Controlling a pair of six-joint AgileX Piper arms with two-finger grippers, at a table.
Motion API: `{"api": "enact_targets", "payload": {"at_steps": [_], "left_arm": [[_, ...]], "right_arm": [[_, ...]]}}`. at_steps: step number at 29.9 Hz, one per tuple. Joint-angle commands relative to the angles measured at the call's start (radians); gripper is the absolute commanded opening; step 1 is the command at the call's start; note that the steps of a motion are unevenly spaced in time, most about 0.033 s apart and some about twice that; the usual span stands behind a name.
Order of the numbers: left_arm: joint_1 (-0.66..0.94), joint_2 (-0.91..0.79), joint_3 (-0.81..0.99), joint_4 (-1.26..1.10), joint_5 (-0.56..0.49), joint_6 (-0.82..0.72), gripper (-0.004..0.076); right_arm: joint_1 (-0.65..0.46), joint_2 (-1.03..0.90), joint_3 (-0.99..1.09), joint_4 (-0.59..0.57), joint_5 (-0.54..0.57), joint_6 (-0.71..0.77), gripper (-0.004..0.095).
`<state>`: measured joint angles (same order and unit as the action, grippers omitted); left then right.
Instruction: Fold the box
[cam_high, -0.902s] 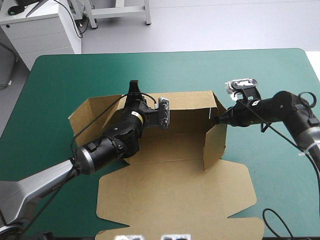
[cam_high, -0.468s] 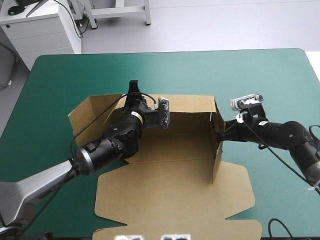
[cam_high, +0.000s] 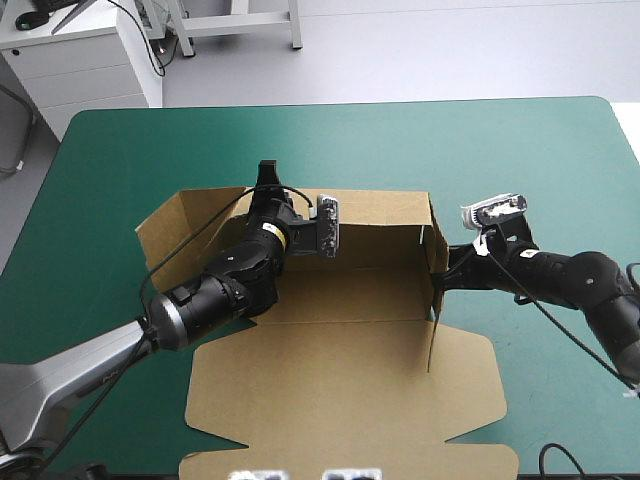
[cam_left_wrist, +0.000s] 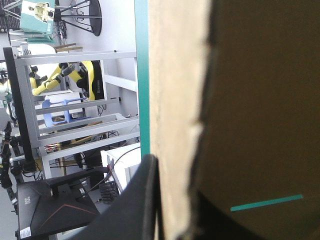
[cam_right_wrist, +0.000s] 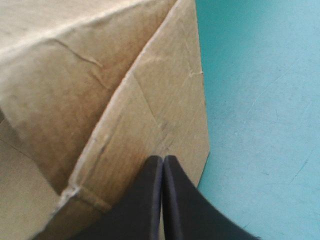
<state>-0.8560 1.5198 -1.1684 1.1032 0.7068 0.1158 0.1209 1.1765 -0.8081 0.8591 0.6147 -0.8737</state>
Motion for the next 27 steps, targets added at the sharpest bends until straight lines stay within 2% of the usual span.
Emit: {"api": "enact_targets", "payload": {"at_steps": [1,13,16,20,22,24,27], "left_arm": [[0.0,-0.031,-0.016,0.005,0.025,-0.017,-0.0008],[0.0,-0.031,-0.016,0.005,0.029,-0.017,-0.0008],[0.0,-0.031,-0.016,0.005,0.029,-0.017,-0.0008],[0.0,-0.031,-0.016,0.005,0.029,-0.017,-0.0008],[0.0,-0.031,-0.016,0.005,0.029,-0.017,-0.0008],[0.0,-0.031,-0.016,0.005,0.029,-0.017,-0.0008],[0.0,-0.031,-0.016,0.005,0.029,-0.017,-0.0008]], "right_arm": [[-0.002,-0.048,-0.019,0.014,0.008,-0.026,-0.0014],[-0.002,-0.054,-0.015,0.064,0.087,-0.113,0.0008],[-0.002,-0.054,-0.015,0.064,0.145,-0.153,0.0131],[-0.002,-0.054,-0.015,0.064,0.18,-0.16,0.0398],[-0.002,-0.056,-0.015,0.064,0.18,-0.16,0.0491],[-0.002,-0.057,-0.019,0.064,0.184,-0.16,0.0532],[-0.002,-0.07,-0.019,0.066,0.204,-0.158,0.0532]]}}
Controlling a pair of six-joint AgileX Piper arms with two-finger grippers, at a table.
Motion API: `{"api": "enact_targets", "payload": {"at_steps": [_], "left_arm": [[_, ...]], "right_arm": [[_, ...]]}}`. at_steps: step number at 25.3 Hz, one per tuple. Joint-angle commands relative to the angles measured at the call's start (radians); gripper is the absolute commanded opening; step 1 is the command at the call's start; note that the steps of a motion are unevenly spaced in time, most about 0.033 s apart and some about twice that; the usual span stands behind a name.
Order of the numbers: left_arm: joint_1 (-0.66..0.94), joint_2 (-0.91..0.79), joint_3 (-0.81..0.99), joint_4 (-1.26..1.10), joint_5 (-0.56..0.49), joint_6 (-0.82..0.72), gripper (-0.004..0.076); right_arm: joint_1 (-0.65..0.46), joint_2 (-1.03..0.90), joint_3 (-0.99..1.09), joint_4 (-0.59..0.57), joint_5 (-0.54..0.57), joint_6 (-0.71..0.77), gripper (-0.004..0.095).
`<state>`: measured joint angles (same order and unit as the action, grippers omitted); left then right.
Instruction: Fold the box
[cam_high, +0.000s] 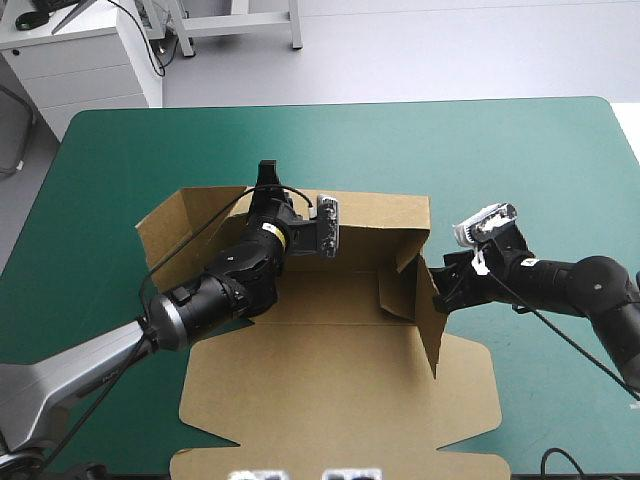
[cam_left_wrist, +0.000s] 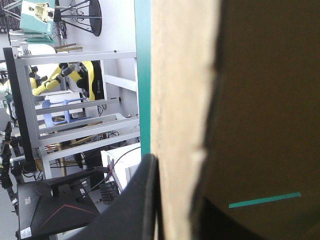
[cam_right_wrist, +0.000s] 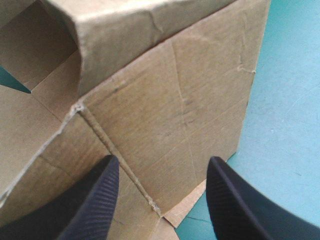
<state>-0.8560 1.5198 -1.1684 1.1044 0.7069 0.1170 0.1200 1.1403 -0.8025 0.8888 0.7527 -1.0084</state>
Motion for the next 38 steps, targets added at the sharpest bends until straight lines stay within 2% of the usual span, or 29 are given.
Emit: {"api": "enact_targets", "payload": {"at_steps": [1,13,24,25,26,27,28,30,31,33,34,35,38], "left_arm": [[0.0,-0.031,-0.016,0.004,0.029,-0.018,-0.0008],[0.0,-0.031,-0.016,0.004,0.029,-0.018,-0.0008],[0.0,-0.031,-0.016,0.004,0.045,-0.033,-0.0008],[0.0,-0.031,-0.016,0.004,0.047,-0.038,-0.0008],[0.0,-0.031,-0.016,0.013,0.047,-0.073,-0.0008],[0.0,-0.031,-0.016,0.021,0.047,-0.087,-0.0008],[0.0,-0.031,-0.016,0.047,0.049,-0.125,-0.0008],[0.0,-0.031,-0.016,0.057,0.051,-0.14,-0.0008],[0.0,-0.031,-0.016,0.057,0.052,-0.145,-0.0008],[0.0,-0.031,-0.016,0.057,0.052,-0.185,-0.0008],[0.0,-0.031,-0.016,0.057,0.052,-0.199,-0.0008],[0.0,-0.031,-0.016,0.057,0.061,-0.237,-0.0008],[0.0,-0.031,-0.016,0.061,0.08,-0.247,-0.0008]], "right_arm": [[-0.001,-0.043,-0.024,0.036,0.073,-0.019,0.0532],[-0.001,-0.193,-0.034,-0.122,0.138,0.148,0.0532],[-0.001,-0.223,-0.037,-0.151,0.135,0.177,0.0523],[-0.001,-0.223,-0.042,-0.151,0.135,0.192,0.0507],[-0.001,-0.224,-0.066,-0.151,0.135,0.227,0.0389],[-0.001,-0.226,-0.077,-0.151,0.135,0.237,0.0322],[-0.001,-0.226,-0.115,-0.151,0.135,0.258,0.0133],[-0.001,-0.226,-0.184,-0.154,0.119,0.294,-0.0007],[-0.001,-0.226,-0.205,-0.158,0.099,0.312,-0.0008],[-0.001,-0.22,-0.305,-0.224,-0.031,0.418,-0.0008],[-0.001,-0.213,-0.33,-0.252,-0.058,0.455,-0.0008],[-0.001,-0.184,-0.385,-0.323,-0.073,0.535,-0.0008],[-0.001,-0.103,-0.477,-0.403,-0.06,0.635,-0.0008]]}}
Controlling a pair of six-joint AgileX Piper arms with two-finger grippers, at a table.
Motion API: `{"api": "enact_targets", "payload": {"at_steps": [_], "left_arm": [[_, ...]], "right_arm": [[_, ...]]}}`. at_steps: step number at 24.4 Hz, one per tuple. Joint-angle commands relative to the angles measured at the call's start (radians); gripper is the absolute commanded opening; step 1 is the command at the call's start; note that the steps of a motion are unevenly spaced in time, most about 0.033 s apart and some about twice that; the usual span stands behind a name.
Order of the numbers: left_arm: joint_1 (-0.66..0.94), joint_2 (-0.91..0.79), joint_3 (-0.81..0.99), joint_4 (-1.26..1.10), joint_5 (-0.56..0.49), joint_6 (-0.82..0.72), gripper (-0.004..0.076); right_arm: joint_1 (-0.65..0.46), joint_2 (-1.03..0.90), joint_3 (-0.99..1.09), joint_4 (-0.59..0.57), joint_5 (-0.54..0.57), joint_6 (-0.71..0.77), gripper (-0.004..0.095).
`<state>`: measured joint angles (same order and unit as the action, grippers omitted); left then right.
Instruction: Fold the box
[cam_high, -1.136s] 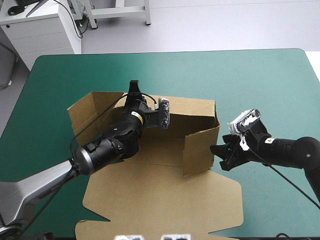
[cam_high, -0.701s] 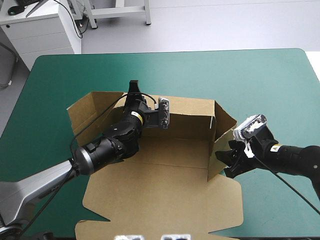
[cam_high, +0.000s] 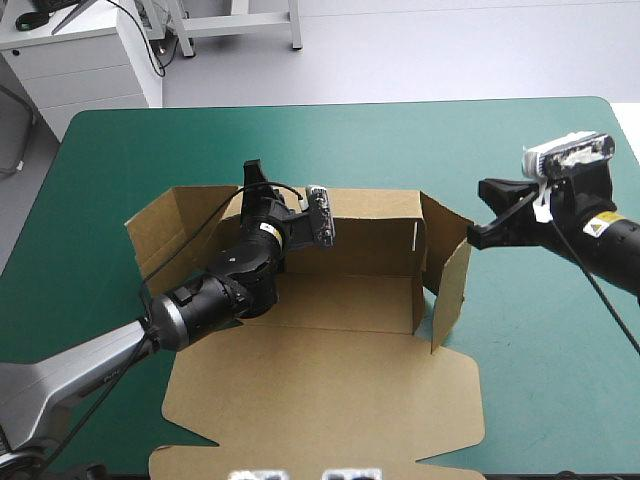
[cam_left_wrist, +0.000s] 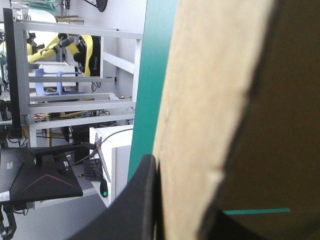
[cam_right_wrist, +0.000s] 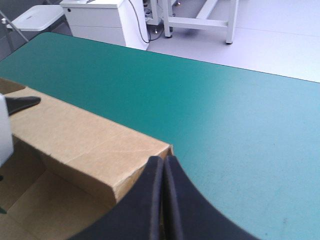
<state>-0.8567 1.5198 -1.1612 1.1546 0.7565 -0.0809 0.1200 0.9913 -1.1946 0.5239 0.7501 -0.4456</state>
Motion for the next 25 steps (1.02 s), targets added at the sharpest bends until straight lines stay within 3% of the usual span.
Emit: {"api": "enact_targets", "payload": {"at_steps": [1,5,11,25], "left_arm": [[0.001,-0.031,-0.023,0.046,0.063,-0.08,-0.0008],[0.001,-0.031,-0.023,0.09,0.117,-0.12,-0.0008],[0.001,-0.031,-0.023,0.082,0.083,-0.123,-0.0008],[0.001,-0.031,-0.023,0.082,0.083,-0.123,-0.0008]], "right_arm": [[-0.001,0.101,-0.137,-0.055,-0.037,0.102,-0.0008],[-0.001,0.287,-0.292,-0.067,0.058,0.142,-0.0008],[-0.001,0.531,-0.481,-0.076,0.114,0.219,-0.0007],[0.001,0.718,-0.495,-0.022,0.28,0.2,-0.0008]]}}
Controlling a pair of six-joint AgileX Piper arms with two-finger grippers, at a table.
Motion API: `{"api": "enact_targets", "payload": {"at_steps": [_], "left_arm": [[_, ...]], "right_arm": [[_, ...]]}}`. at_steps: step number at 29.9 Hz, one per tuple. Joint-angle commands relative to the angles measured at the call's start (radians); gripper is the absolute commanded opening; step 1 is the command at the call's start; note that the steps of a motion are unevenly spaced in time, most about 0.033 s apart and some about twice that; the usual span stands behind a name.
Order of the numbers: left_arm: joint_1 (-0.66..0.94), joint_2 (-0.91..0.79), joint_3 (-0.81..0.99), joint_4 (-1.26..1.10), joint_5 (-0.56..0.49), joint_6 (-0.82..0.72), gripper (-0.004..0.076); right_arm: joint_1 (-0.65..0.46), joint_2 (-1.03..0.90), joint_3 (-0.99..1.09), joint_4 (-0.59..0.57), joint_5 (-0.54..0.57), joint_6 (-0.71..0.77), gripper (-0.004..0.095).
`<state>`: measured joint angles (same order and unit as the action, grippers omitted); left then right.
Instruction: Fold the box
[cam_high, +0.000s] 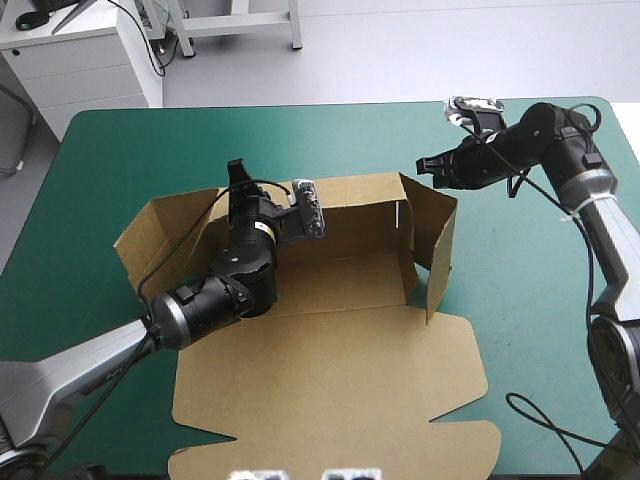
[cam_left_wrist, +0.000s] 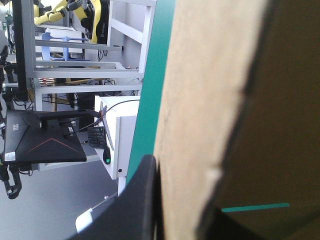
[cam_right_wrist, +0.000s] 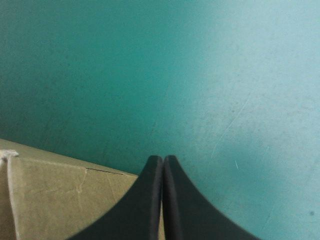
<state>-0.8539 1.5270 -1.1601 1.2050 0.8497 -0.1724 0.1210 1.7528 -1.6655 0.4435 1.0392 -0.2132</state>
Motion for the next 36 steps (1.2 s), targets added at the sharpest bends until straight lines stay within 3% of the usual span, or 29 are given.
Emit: {"api": "enact_targets", "payload": {"at_steps": [1,11,18,30,36], "left_arm": [[-0.002,-0.039,-0.024,0.031,-0.01,-0.032,-0.0008],[-0.002,-0.039,-0.024,0.031,-0.018,-0.032,-0.0008],[-0.002,-0.039,-0.024,0.031,-0.018,-0.027,-0.0008],[-0.002,-0.039,-0.024,0.031,-0.022,-0.016,-0.0008],[-0.002,-0.039,-0.024,0.031,-0.022,-0.014,-0.0008]], "right_arm": [[0.0,-0.044,-0.018,0.069,-0.007,-0.041,-0.0008],[0.0,-0.061,0.047,0.119,0.049,-0.133,-0.0008],[0.0,-0.172,0.232,0.199,-0.061,-0.234,-0.0008],[0.0,-0.374,0.563,0.415,-0.298,-0.629,-0.0008],[0.0,-0.415,0.71,0.592,-0.371,-0.888,-0.0008]]}}
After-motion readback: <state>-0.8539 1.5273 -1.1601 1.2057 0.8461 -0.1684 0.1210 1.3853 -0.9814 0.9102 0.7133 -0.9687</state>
